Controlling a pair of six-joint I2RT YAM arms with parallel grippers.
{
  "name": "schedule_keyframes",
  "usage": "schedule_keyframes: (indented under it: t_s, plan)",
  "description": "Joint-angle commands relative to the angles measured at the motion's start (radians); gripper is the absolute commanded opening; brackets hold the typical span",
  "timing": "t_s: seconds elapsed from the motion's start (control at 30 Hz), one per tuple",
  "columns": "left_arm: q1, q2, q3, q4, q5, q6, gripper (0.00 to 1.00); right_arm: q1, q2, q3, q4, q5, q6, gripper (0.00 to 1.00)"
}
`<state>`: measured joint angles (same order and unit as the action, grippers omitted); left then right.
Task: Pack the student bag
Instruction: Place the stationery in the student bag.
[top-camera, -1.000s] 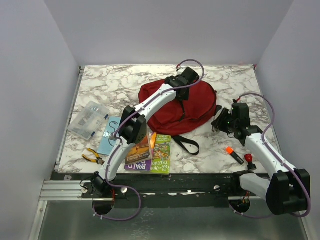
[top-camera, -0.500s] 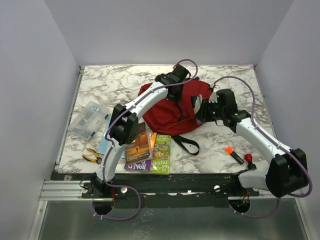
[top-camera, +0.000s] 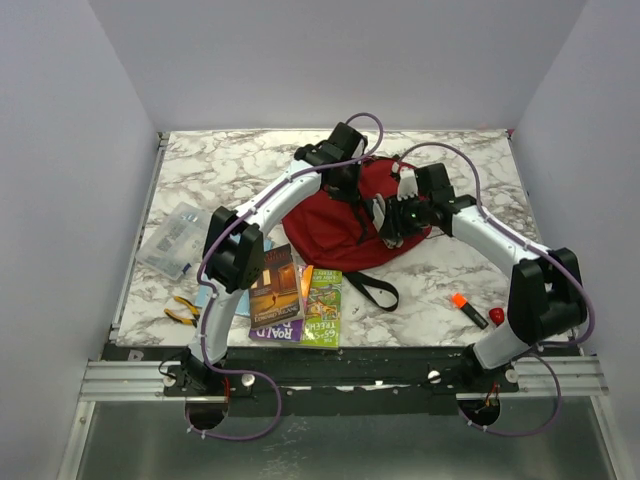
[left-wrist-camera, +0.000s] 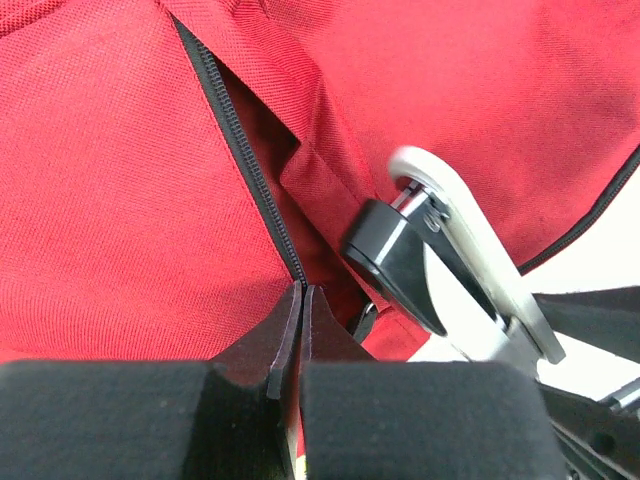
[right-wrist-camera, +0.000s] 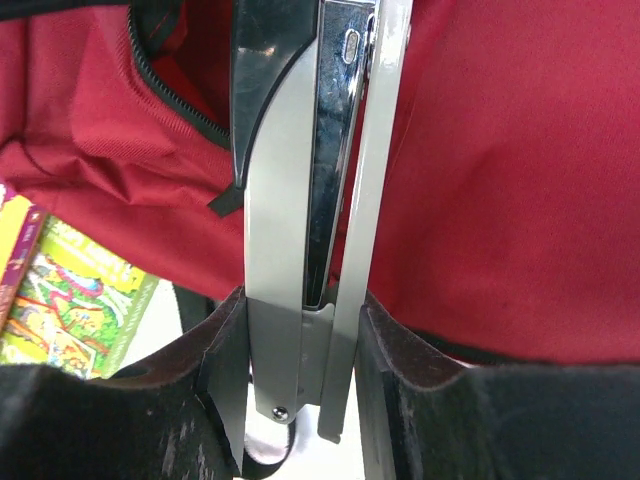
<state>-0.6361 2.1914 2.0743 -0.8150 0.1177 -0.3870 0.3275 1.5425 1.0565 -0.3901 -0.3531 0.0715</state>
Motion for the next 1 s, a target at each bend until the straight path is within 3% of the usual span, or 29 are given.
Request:
schedule_keyframes:
  t_s: [0.0, 0.33, 0.43, 0.57, 0.6, 0.97]
  plan:
    - [0.017, -0.045, 0.001, 0.002, 0.137, -0.021, 0.0, 0.001, 0.091, 0.145, -0.061, 0.007, -0.173, 0.01]
    - [0.025, -0.039, 0.026, 0.0, 0.233, -0.049, 0.0, 0.018, 0.315, 0.332, -0.151, -0.131, -0.339, 0.01]
    - [0.032, -0.037, 0.032, 0.0, 0.26, -0.057, 0.0, 0.019, 0.354, 0.356, -0.101, -0.127, -0.324, 0.01]
    - [0.032, -0.027, 0.023, 0.002, 0.286, -0.067, 0.0, 0.018, 0.395, 0.388, 0.053, -0.25, -0.142, 0.01]
    - [0.033, -0.023, 0.026, 0.002, 0.291, -0.066, 0.0, 0.019, 0.399, 0.379, 0.097, -0.273, -0.082, 0.07]
    - [0.051, -0.011, 0.014, 0.006, 0.307, -0.063, 0.0, 0.013, 0.359, 0.015, 0.943, -0.214, 0.614, 0.3]
